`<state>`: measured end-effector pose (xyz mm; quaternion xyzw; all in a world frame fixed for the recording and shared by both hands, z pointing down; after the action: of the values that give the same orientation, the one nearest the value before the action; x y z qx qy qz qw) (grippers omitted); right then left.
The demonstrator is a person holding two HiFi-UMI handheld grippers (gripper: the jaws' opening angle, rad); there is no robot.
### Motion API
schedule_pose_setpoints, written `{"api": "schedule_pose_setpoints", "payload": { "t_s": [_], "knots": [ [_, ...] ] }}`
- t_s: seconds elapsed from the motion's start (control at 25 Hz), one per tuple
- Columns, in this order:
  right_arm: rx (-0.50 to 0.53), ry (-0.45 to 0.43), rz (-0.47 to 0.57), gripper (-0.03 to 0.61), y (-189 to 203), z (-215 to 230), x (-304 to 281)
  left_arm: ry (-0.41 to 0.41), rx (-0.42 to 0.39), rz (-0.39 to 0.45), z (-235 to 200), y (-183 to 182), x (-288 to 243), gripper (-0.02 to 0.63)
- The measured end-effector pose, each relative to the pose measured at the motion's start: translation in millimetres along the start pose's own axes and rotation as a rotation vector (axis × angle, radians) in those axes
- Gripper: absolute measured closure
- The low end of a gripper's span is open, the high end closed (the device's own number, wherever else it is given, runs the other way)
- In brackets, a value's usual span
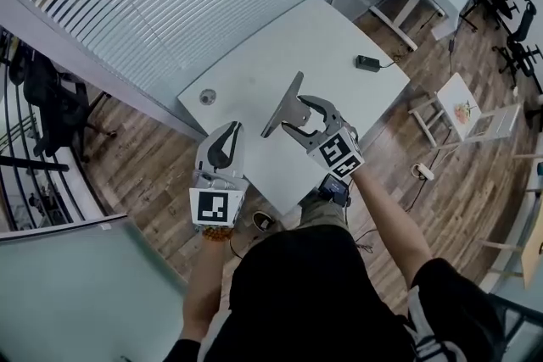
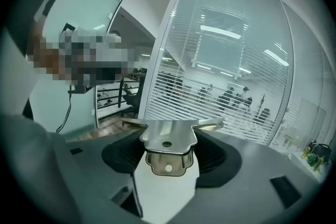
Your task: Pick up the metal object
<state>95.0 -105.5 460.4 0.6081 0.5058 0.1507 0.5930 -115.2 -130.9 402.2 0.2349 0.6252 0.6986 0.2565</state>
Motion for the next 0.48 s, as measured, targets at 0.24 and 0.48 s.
{"api": "schedule_pose_setpoints", "payload": {
  "t_s": [0.24,0.48],
  "knots": [
    [-0.038,0.066,0.055,0.29,-19.1,0.8,8.0,-0.042,0.007,0.028,-12.9,-5.6,0.4,0.581],
    [-0.05,0.124,0.108,0.29,-39.1,5.0,17.6,-0.069,-0.011,0.059,-20.7,-7.6,0.5,0.581]
  ]
}}
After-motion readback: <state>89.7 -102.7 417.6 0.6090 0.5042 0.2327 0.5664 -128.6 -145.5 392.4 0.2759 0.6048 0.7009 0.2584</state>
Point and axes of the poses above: the fingertips, and each gripper's own axes: x backward along the fingers, z to its right, y out of its underside, the point moved 8 cm from there along x, backward along the fingers, and after that the axes turned 6 degrees about -y, right-handed, at the moved point
